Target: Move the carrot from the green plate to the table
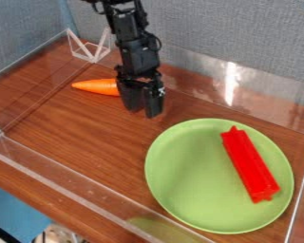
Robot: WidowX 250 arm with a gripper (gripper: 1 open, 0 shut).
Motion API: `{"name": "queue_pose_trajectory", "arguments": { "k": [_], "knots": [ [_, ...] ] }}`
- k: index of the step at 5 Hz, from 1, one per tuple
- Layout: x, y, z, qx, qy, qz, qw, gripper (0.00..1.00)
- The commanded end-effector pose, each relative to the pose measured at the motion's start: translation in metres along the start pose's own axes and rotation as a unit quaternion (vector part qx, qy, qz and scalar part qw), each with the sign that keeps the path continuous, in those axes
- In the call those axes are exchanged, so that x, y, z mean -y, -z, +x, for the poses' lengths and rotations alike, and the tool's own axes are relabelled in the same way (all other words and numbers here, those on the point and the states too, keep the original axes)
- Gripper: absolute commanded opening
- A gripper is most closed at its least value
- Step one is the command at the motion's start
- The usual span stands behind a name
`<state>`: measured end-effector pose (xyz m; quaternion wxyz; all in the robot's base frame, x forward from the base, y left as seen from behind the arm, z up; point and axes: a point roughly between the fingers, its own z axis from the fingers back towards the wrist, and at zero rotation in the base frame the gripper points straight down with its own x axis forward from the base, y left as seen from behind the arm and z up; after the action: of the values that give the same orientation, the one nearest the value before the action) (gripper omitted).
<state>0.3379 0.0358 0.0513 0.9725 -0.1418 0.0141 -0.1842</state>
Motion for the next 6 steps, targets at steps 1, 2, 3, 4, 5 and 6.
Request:
{"name": "queue_pose_trajectory", "arguments": {
  "k": [1,2,3,4,5,6],
  "knots": [
    [0.012,-0.032,0.005,0.023,0.031,0.030,0.9988,1.00],
    [0.016,-0.040,0.004,0.019,0.047,0.037,0.9980,1.00],
    [0.003,-0.045,0.006,0.020,0.059,0.045,0.9970,1.00],
    [-0.013,-0.051,0.013,0.022,0.082,0.055,0.9949,1.00],
    [-0.015,-0.054,0.018,0.026,0.075,0.061,0.9950,1.00],
    [-0.013,-0.055,0.020,0.029,0.064,0.062,0.9956,1.00]
  ]
}}
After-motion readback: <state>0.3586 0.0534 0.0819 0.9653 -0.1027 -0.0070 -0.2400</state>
